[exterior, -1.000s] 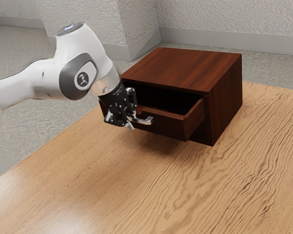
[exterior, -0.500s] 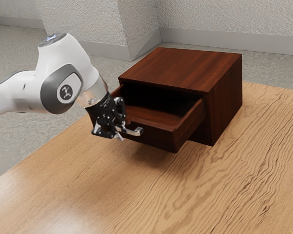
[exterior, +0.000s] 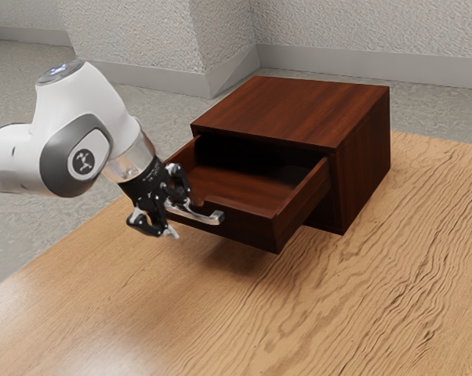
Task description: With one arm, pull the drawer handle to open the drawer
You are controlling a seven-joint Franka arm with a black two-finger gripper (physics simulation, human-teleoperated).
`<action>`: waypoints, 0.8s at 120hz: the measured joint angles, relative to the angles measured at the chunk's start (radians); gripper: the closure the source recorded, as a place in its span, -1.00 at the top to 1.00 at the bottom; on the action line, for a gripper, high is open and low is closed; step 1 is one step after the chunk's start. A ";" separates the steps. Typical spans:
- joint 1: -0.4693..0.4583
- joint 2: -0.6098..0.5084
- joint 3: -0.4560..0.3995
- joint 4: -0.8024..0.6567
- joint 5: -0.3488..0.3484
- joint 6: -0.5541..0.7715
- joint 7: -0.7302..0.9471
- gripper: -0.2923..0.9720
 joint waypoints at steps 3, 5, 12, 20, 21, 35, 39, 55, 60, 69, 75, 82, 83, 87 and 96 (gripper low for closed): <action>0.003 -0.004 0.000 0.002 0.003 0.003 0.001 0.02; 0.005 -0.008 -0.001 0.004 0.006 0.005 0.002 0.06; 0.008 -0.024 -0.007 0.010 0.019 0.012 0.005 0.18; 0.003 -0.046 -0.011 0.019 0.031 0.013 0.007 0.27; 0.001 -0.050 -0.013 0.024 0.032 0.011 0.007 0.28; -0.019 -0.049 -0.041 0.270 0.042 -0.116 0.009 0.39; -0.022 -0.047 -0.043 0.348 0.044 -0.179 0.010 0.42; -0.051 -0.072 -0.001 0.431 0.054 -0.385 0.017 0.48; -0.061 -0.081 0.008 0.432 0.057 -0.438 0.019 0.49; -0.068 -0.088 0.017 0.419 0.051 -0.506 0.022 0.50; -0.073 -0.092 0.019 0.406 0.043 -0.532 0.017 0.51; -0.079 -0.105 0.020 0.381 0.036 -0.556 0.009 0.52; -0.081 -0.109 0.019 0.377 0.035 -0.558 0.008 0.52; -0.095 -0.121 0.015 0.366 0.033 -0.569 0.004 0.52; -0.105 -0.132 0.013 0.328 0.030 -0.586 -0.004 0.53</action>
